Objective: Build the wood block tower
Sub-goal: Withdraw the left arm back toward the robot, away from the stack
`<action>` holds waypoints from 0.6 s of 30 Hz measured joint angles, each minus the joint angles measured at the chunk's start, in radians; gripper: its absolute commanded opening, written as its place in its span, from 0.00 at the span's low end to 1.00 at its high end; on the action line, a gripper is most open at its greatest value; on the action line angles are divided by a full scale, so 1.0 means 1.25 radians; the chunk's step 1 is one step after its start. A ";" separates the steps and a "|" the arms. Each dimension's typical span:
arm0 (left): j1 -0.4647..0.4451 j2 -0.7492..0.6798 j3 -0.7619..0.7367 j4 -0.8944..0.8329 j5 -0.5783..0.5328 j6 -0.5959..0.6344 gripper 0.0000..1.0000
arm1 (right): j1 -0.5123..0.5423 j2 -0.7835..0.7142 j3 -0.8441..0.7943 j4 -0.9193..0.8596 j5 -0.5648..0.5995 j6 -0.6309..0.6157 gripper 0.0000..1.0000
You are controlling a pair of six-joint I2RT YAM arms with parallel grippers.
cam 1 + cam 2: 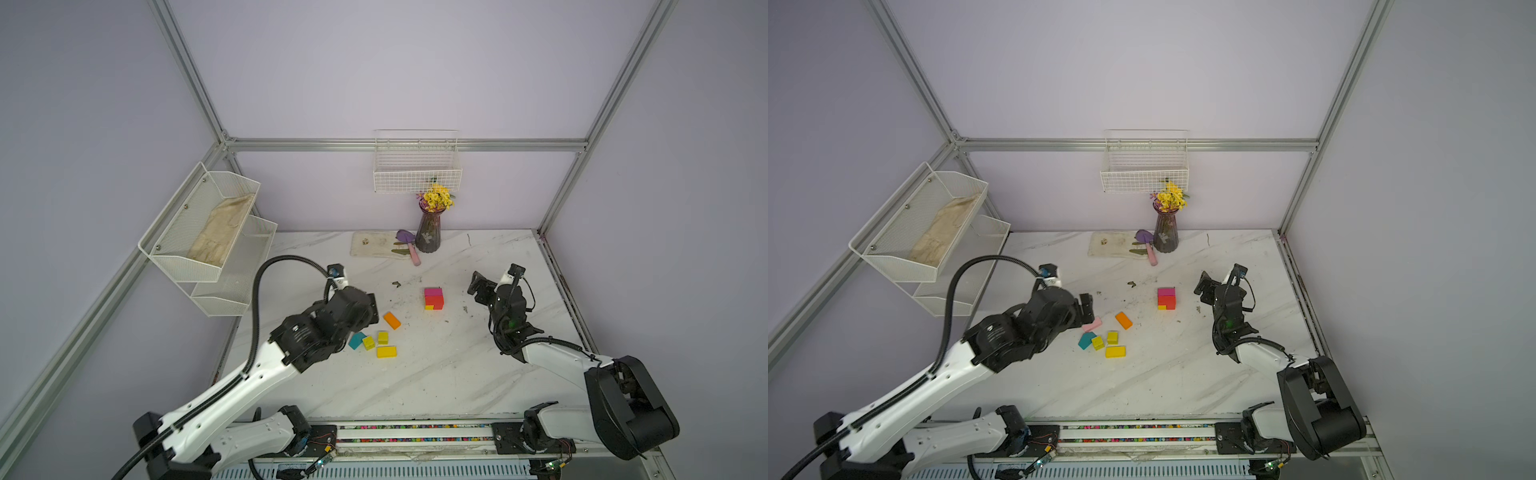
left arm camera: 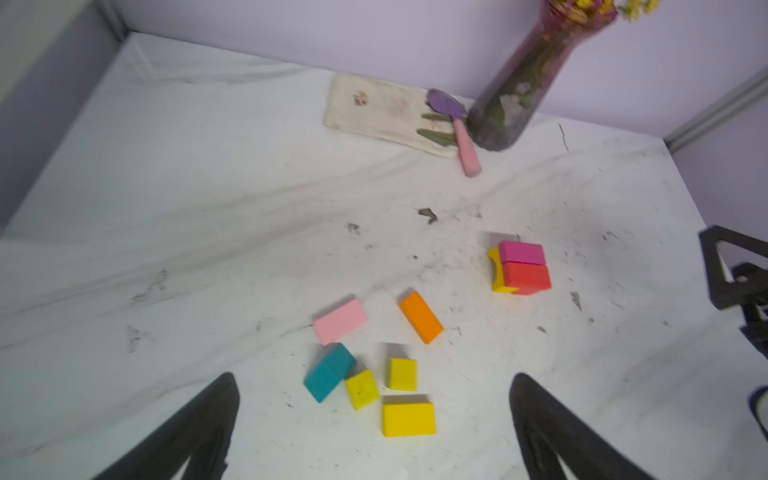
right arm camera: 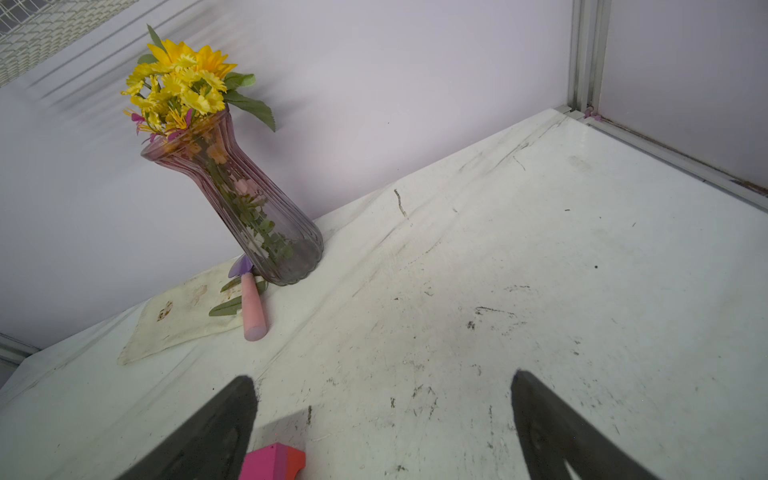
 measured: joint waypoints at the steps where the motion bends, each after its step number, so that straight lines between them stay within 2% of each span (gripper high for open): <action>1: 0.009 -0.063 -0.061 0.009 -0.044 0.013 0.99 | 0.000 0.000 0.000 0.000 0.000 0.000 0.97; 5: 0.027 -0.240 -0.217 0.005 -0.190 0.044 1.00 | 0.000 0.000 0.000 0.000 -0.001 0.000 0.97; 9: 0.032 -0.362 -0.334 0.057 -0.248 0.102 1.00 | 0.000 0.000 0.000 0.000 -0.003 0.000 0.97; 14: 0.034 -0.394 -0.349 0.092 -0.272 0.121 1.00 | 0.000 0.000 0.000 0.000 -0.017 -0.001 0.97; 18: 0.034 -0.351 -0.352 0.140 -0.266 0.150 1.00 | 0.000 0.005 0.000 0.000 -0.025 -0.006 0.97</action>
